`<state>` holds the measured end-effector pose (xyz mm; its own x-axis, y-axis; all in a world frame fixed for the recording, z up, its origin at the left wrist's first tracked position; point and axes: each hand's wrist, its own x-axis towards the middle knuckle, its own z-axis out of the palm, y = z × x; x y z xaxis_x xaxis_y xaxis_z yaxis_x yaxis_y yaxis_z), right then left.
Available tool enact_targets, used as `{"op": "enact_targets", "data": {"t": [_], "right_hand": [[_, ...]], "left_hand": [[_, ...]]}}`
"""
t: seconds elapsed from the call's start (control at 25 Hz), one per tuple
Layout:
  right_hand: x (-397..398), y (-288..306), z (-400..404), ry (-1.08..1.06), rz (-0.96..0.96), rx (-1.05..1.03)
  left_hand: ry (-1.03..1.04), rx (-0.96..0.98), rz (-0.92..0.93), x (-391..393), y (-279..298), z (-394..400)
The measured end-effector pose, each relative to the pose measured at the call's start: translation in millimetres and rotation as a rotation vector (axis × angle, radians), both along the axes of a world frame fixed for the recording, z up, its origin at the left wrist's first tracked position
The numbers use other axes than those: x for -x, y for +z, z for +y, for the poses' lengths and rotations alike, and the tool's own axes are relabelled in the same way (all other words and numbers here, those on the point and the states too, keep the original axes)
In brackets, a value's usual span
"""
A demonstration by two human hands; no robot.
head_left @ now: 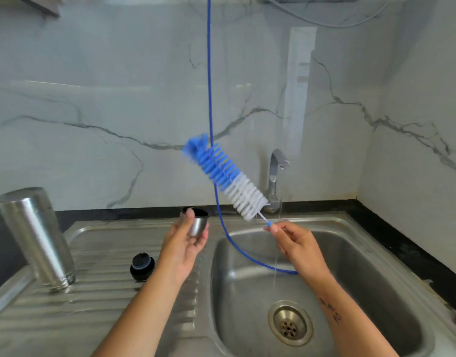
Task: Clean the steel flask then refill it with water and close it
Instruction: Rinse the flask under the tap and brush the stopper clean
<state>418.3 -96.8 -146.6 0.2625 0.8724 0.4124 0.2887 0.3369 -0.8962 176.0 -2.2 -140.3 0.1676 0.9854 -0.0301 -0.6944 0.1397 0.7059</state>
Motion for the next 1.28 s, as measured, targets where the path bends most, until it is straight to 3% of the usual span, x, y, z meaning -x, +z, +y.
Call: {"op": "enact_targets", "data": {"t": [0.16,0.24,0.4,0.52,0.64,0.72,0.84,0.88,0.92,0.96,1.04,1.08,1.12,1.2,1.28], "right_hand": [[0,3,-5,0.137,-0.089,0.108],[-2,5,-6,0.178,-0.226,0.167],[-6,11,0,0.049,-0.689,0.208],[-3,22,1,-0.012,-0.784,0.257],[12,21,6,-0.051,-0.887,0.244],[21,18,8,-0.021,-0.826,0.256],[20,19,5,0.321,-0.156,0.576],[18,18,4,0.363,-0.106,0.62],[16,16,3,0.319,-0.22,0.573],[13,13,4,0.187,-0.458,0.468],[9,9,5,-0.24,-0.926,0.12],[10,9,5,-0.372,-1.031,-0.055],[10,10,4,-0.425,-1.075,-0.189],[14,6,7,-0.337,-0.984,-0.19],[17,4,10,0.048,-0.646,0.134]], "left_hand": [[0.148,0.087,-0.121,25,16,8],[0.207,0.098,-0.087,33,21,12],[0.299,0.178,0.102,50,20,15],[0.337,0.169,0.251,59,27,11],[0.395,0.038,0.485,56,24,7],[0.423,0.012,0.591,55,23,3],[0.287,-0.048,0.421,59,31,0],[0.243,-0.077,0.398,59,35,0],[0.221,-0.096,0.43,59,37,-1],[0.224,-0.092,0.503,58,37,-1],[0.307,0.001,0.724,53,36,-2],[0.368,0.051,0.835,51,36,-3],[0.425,0.078,0.909,50,35,-3],[0.488,0.033,0.907,49,33,0],[0.462,-0.138,0.848,53,33,2]]}}
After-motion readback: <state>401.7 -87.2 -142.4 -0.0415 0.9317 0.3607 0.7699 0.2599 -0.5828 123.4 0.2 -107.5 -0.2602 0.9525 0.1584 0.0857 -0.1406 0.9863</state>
